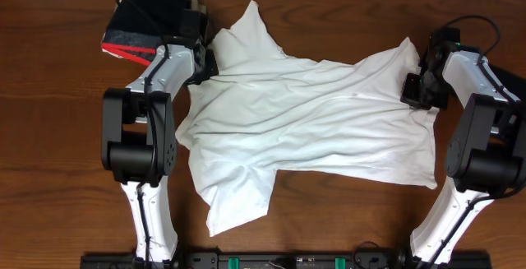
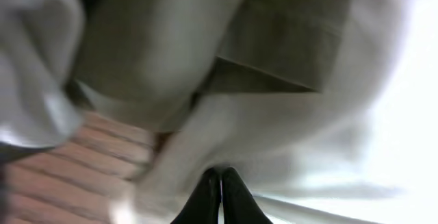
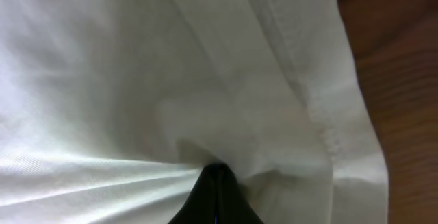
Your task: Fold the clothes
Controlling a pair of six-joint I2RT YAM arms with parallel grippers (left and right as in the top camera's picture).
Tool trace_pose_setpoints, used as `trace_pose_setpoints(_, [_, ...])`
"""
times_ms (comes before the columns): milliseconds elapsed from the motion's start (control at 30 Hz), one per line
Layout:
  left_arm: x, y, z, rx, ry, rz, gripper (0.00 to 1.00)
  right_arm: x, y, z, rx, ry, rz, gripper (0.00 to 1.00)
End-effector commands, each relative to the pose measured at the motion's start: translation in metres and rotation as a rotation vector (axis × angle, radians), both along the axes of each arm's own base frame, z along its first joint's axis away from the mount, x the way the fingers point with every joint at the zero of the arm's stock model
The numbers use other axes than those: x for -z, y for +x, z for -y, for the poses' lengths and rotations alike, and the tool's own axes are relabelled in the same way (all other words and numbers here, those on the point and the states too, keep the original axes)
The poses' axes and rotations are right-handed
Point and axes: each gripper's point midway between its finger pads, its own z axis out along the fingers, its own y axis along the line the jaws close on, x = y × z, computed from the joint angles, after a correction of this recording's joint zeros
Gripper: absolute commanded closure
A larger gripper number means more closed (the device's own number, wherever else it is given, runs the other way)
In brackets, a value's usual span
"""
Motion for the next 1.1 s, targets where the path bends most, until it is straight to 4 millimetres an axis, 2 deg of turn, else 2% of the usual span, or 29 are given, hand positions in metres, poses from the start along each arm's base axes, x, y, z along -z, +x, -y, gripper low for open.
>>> trace_pose_setpoints(0, [-0.021,0.016,-0.010,-0.019,0.028,0.053,0.93,0.002,-0.007,0.021,0.060,-0.073,-0.037,0.99])
trace_pose_setpoints(67, [-0.043,0.024,-0.003,-0.007,0.018,0.097,0.93,-0.009,0.006,0.018,0.059,-0.041,-0.001,0.99])
trace_pose_setpoints(167, [-0.076,0.036,0.025,0.048,-0.060,0.164,0.93,-0.032,0.035,0.002,0.017,0.057,0.094,0.99])
trace_pose_setpoints(300, [-0.105,0.049,0.065,0.122,-0.104,0.247,0.93,-0.058,0.068,-0.018,-0.074,0.132,0.214,0.99])
trace_pose_setpoints(433, [-0.114,0.060,0.100,0.166,-0.132,0.324,0.93,-0.061,0.078,-0.024,-0.091,0.128,0.242,0.99])
trace_pose_setpoints(567, [-0.105,0.067,0.120,0.144,-0.174,0.349,0.93,-0.052,0.083,-0.026,-0.096,0.128,0.245,0.99])
trace_pose_setpoints(667, [-0.089,0.068,0.123,0.106,-0.196,0.327,0.93,-0.039,0.082,-0.027,-0.100,0.132,0.221,0.99])
trace_pose_setpoints(933, [-0.031,0.064,0.143,0.153,-0.292,0.221,0.93,-0.027,0.085,-0.029,-0.119,0.136,0.216,0.99])
trace_pose_setpoints(1067, [-0.001,0.060,0.142,0.139,-0.287,0.169,0.93,-0.024,0.088,-0.030,-0.142,0.127,0.222,0.99])
